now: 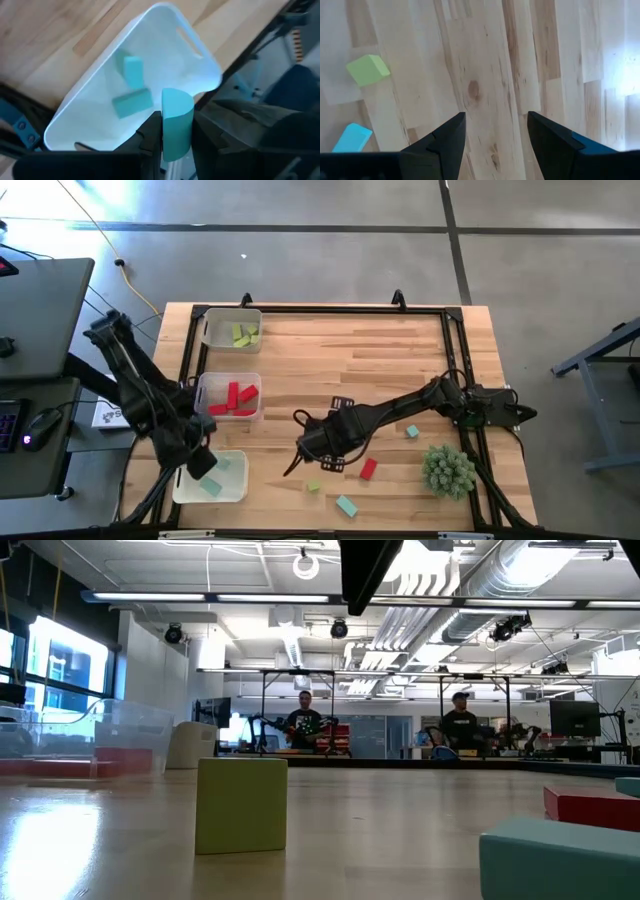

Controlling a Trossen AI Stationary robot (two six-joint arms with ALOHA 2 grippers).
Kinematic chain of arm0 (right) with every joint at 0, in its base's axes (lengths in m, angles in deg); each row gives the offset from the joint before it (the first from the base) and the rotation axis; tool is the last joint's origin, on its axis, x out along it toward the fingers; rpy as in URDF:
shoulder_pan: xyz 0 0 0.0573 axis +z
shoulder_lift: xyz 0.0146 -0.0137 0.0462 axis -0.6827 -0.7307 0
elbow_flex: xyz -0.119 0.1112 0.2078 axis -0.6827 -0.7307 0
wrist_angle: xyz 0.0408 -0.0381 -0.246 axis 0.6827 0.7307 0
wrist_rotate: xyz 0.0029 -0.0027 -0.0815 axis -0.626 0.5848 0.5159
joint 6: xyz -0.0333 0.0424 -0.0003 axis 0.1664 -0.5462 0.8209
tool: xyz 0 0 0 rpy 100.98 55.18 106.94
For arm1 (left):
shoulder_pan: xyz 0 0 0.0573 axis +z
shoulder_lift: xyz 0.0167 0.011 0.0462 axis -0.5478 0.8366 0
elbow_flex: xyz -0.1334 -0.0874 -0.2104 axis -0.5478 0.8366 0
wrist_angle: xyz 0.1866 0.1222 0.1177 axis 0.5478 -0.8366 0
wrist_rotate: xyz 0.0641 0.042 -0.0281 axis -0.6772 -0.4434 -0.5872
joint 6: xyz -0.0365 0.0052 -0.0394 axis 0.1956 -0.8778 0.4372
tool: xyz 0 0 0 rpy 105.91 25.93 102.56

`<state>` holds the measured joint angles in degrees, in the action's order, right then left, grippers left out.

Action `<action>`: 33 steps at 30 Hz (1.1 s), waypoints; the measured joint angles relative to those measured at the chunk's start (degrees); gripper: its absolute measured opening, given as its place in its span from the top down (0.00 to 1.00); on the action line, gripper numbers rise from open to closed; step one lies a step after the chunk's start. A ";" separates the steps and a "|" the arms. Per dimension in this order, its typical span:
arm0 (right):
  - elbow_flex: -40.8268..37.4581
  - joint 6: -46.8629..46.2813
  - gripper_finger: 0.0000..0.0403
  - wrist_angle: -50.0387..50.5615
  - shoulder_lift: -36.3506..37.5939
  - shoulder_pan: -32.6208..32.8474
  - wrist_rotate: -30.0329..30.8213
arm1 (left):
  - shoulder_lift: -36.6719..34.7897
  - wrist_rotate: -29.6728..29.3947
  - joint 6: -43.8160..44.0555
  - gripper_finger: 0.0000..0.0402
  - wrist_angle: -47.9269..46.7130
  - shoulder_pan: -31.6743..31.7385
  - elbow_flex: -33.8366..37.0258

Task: Sort & place blocks by color
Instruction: Put the light blue block into the white bin, then put the red block into the transparent bin

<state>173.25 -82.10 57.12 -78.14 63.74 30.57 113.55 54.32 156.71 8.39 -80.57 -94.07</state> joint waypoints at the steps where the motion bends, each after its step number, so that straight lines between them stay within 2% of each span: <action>1: 0.00 0.00 0.50 0.00 0.00 0.06 0.08 | 1.12 0.02 0.67 0.86 0.02 -0.70 0.00; 15: 0.00 -0.02 0.50 -0.45 0.00 0.11 1.53 | 14.86 0.06 1.79 0.83 0.14 -2.62 0.00; 21: 0.00 -2.87 0.50 -0.36 0.00 0.19 -3.93 | 16.60 1.59 0.01 0.72 0.25 -2.62 0.00; 26: 0.00 -5.55 0.50 0.87 0.00 1.37 -5.51 | 16.64 2.86 -0.61 0.62 1.45 -2.60 0.00; 33: 0.00 -10.00 0.50 2.10 0.00 4.58 -5.60 | 16.44 2.75 -2.68 0.60 5.82 -2.56 0.00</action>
<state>173.25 -92.10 59.22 -78.14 68.32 24.98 129.99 57.07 154.03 14.21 -83.13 -94.07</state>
